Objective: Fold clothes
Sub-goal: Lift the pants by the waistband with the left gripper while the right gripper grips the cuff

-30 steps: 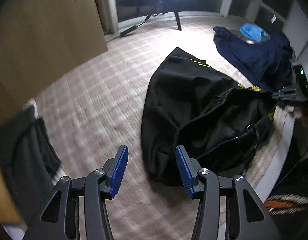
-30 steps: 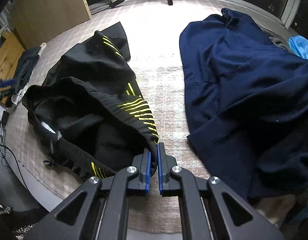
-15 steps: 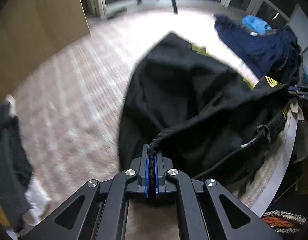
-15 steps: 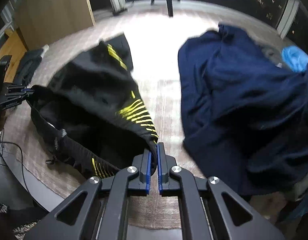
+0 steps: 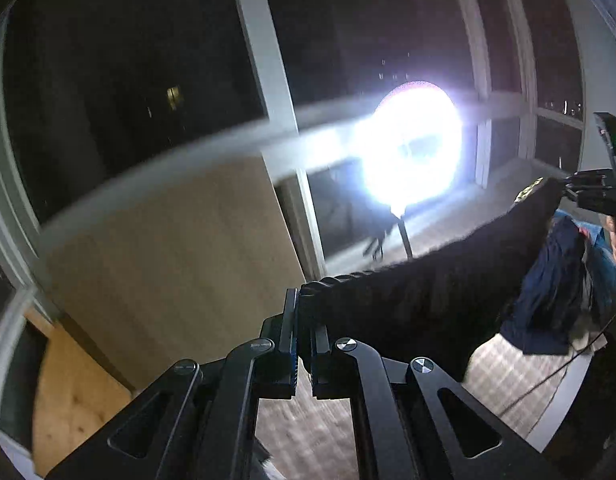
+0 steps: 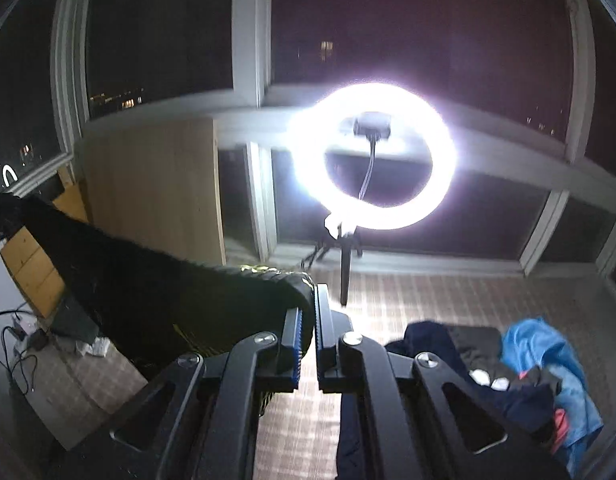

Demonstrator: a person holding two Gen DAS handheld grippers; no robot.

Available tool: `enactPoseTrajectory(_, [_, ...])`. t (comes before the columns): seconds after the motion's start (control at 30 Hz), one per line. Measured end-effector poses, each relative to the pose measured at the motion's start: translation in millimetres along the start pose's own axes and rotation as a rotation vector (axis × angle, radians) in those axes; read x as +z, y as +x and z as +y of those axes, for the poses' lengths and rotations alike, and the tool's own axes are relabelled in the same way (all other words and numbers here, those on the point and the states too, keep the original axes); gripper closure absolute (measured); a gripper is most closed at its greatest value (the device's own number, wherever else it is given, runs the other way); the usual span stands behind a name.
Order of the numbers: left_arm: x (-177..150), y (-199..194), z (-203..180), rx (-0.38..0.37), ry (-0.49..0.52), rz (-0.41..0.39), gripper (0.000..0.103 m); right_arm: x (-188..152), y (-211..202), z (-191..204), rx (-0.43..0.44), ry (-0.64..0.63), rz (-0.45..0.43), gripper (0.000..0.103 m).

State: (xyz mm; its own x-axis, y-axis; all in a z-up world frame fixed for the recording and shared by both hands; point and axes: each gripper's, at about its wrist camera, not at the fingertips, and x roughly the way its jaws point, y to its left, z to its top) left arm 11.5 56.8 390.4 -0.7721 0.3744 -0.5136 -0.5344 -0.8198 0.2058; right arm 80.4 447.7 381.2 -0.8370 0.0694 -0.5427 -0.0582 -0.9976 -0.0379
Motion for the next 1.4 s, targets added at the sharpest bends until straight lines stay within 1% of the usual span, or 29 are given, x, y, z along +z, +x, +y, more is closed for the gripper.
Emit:
enactPoseTrajectory(0.07, [3.3,-18.0,-0.2,0.024,0.017,-0.03,0.1,3.5,-19.9,8.8,-0.011,-0.034,-0.044,0.098])
enactPoseTrajectory(0.1, [4.1,-25.4,0.6,0.033,0.02,-0.04,0.1,4.9,-29.5,11.2,-0.001,-0.035,-0.061,0.098])
enactPoseTrajectory(0.2, [4.3,-36.5,6.1,0.039,0.005,-0.053,0.1,9.1,-57.1,18.4,0.03,-0.038,-0.107,0.098])
enactPoseTrajectory(0.27, [3.1,-37.5,7.6,0.036,0.003,-0.043,0.1,9.0,-65.0,21.0,0.052,-0.036,-0.109,0.098])
enactPoseTrajectory(0.37, [-0.9,-35.9,7.5,0.03,0.006,-0.016,0.1,0.8,-67.1,21.7,0.12,-0.014,-0.071,0.098])
enactPoseTrajectory(0.4, [-4.5,-34.3,7.0,0.029,0.007,-0.004,0.1,-3.4,-66.0,22.4,0.122,-0.017,-0.062,0.098])
enactPoseTrajectory(0.47, [-14.3,-22.2,5.6,0.019,0.003,0.028,0.099,-13.5,-59.0,23.8,0.094,-0.024,-0.053,0.098])
enactPoseTrajectory(0.53, [-22.7,-7.2,4.2,0.008,-0.004,0.058,0.1,-23.3,-39.8,23.6,0.08,-0.009,-0.015,0.098])
enactPoseTrajectory(0.6, [-14.5,-2.7,3.6,0.011,-0.007,0.053,0.1,-24.8,-24.5,25.0,0.063,-0.005,0.016,0.099])
enactPoseTrajectory(0.67, [-6.4,1.7,3.0,0.013,-0.009,0.047,0.1,-13.5,-17.9,26.1,0.03,-0.004,0.012,0.099])
enactPoseTrajectory(0.73, [3.5,2.0,2.9,0.017,-0.012,0.033,0.1,6.9,-32.4,21.9,-0.007,0.012,-0.048,0.099])
enactPoseTrajectory(0.87, [37.3,-53.4,4.6,0.044,0.014,-0.102,0.1,42.2,-90.6,15.1,-0.033,0.043,-0.204,0.099])
enactPoseTrajectory(0.97, [47.2,-91.3,-2.1,0.063,0.048,-0.179,0.1,48.5,-141.1,19.8,-0.052,0.037,-0.313,0.099])
enactPoseTrajectory(1.1, [46.5,-132.5,-14.7,0.086,0.086,-0.249,0.1,39.5,-193.5,35.7,-0.091,0.011,-0.423,0.099])
enactPoseTrajectory(1.17, [43.4,-153.8,-18.9,0.092,0.095,-0.276,0.1,33.3,-212.4,41.3,-0.09,0.001,-0.456,0.099])
enactPoseTrajectory(1.27, [37.0,-175.5,-20.7,0.092,0.112,-0.292,0.1,22.4,-230.6,47.5,-0.085,-0.012,-0.482,0.099])
enactPoseTrajectory(1.33, [33.8,-181.2,-18.4,0.082,0.111,-0.282,0.1,18.7,-232.1,50.0,-0.075,-0.016,-0.471,0.099])
enactPoseTrajectory(1.4, [31.6,-176.3,-13.6,0.072,0.103,-0.249,0.099,17.1,-226.7,52.0,-0.061,-0.02,-0.446,0.099])
